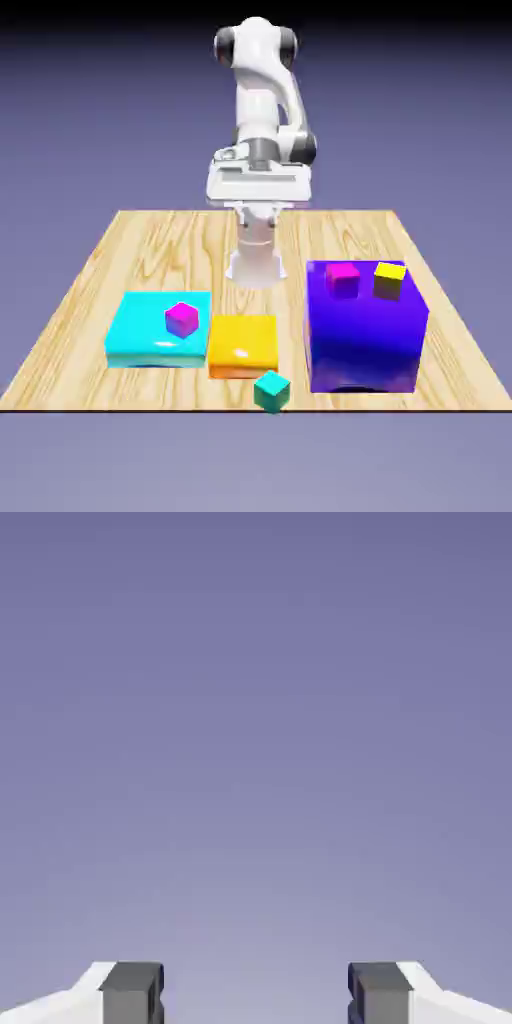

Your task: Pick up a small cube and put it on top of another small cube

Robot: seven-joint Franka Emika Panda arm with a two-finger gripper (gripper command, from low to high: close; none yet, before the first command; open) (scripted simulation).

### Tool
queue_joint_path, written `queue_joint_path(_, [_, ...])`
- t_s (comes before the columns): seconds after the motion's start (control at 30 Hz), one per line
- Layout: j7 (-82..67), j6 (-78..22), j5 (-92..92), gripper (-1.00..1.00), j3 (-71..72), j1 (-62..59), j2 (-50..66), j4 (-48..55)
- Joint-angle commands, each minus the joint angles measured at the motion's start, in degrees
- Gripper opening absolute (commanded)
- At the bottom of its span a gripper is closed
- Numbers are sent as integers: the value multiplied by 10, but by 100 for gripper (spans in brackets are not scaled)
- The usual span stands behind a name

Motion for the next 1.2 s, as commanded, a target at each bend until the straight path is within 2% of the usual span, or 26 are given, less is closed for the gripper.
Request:
queue_joint_path(0.0, [15,-14,0,0,8,-8,21,14])
queue_joint_path(0.87, [404,-384,4,0,211,-213,561,383])
queue_joint_path(0.93, [409,-389,4,0,214,-216,569,388])
queue_joint_path(1.07, [422,-306,-19,0,191,-191,646,381])
queue_joint_path(1.1, [422,-306,-19,-100,191,-191,646,381])
queue_joint_path(1.17, [419,-328,-13,-100,197,-198,625,383])
